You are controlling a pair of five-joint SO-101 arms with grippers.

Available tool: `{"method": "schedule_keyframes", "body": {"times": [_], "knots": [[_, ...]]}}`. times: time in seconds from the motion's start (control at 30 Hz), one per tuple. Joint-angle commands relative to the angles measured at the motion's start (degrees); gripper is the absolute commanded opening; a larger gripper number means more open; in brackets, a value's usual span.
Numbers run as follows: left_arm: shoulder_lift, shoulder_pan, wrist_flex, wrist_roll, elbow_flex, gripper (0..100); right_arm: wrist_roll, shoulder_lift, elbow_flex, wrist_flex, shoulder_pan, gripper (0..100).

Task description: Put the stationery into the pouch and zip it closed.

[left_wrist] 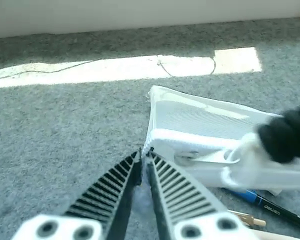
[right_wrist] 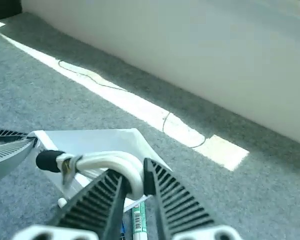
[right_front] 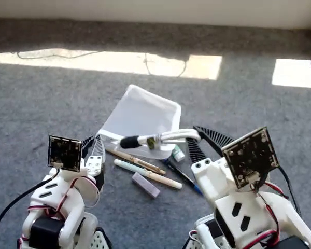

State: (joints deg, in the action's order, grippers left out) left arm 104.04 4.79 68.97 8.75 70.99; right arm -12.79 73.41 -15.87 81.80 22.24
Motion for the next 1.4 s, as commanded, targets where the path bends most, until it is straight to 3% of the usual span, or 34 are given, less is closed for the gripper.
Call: {"method": "schedule_keyframes", "body": {"times": [0.0, 0.27, 0.87, 1.2, 1.37], "knots": [[-0.2, -1.2, -0.4, -0.4, -0.7, 1, -0.5, 4.2, -1.0, 0.0, -5.0, 0.6], [-0.2, -5.9, -0.4, -0.3, -0.7, 1, -0.6, 7.3, -4.7, -0.5, -12.8, 0.6], [-0.2, -6.2, -0.3, -0.3, -0.8, 1, -0.6, 7.3, -4.7, -0.5, -29.2, 0.6], [-0.1, -9.8, 0.4, -0.2, -2.0, 1, -0.6, 7.3, -4.6, -3.5, -40.2, 0.6], [-0.1, -9.8, 0.4, -0.2, -2.0, 1, -0.6, 7.3, -4.6, -3.7, -42.4, 0.6]]}}
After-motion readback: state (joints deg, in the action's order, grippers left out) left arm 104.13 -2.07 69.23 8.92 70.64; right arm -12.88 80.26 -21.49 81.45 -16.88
